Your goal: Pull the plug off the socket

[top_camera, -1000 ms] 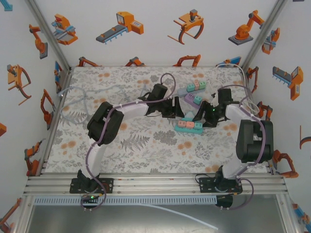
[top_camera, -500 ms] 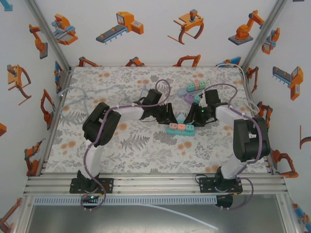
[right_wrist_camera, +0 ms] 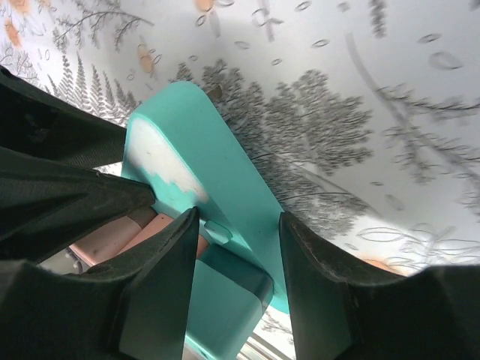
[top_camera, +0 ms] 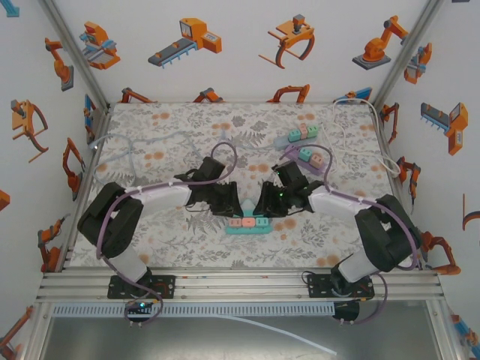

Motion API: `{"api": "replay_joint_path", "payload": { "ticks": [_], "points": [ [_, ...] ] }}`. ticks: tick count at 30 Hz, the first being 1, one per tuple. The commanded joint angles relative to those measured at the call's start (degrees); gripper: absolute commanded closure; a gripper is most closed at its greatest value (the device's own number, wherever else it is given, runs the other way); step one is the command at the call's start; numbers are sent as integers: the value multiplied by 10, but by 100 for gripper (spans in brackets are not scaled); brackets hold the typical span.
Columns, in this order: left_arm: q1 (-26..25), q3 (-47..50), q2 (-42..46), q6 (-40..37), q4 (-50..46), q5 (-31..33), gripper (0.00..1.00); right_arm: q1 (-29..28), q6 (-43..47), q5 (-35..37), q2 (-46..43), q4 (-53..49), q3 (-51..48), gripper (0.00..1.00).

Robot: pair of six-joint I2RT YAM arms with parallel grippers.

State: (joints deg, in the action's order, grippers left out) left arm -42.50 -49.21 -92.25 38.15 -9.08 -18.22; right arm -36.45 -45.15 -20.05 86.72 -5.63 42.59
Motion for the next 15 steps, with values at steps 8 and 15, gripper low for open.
{"api": "replay_joint_path", "payload": {
  "ticks": [8, 15],
  "points": [
    [-8, 21, 45, 13, -41, 73, 53, -37, -30, 47, -29, -4, 1, 52],
    [-9, 3, 79, -12, -77, 87, 50, -37, 55, 127, -112, -80, 55, 41]
  ]
}}
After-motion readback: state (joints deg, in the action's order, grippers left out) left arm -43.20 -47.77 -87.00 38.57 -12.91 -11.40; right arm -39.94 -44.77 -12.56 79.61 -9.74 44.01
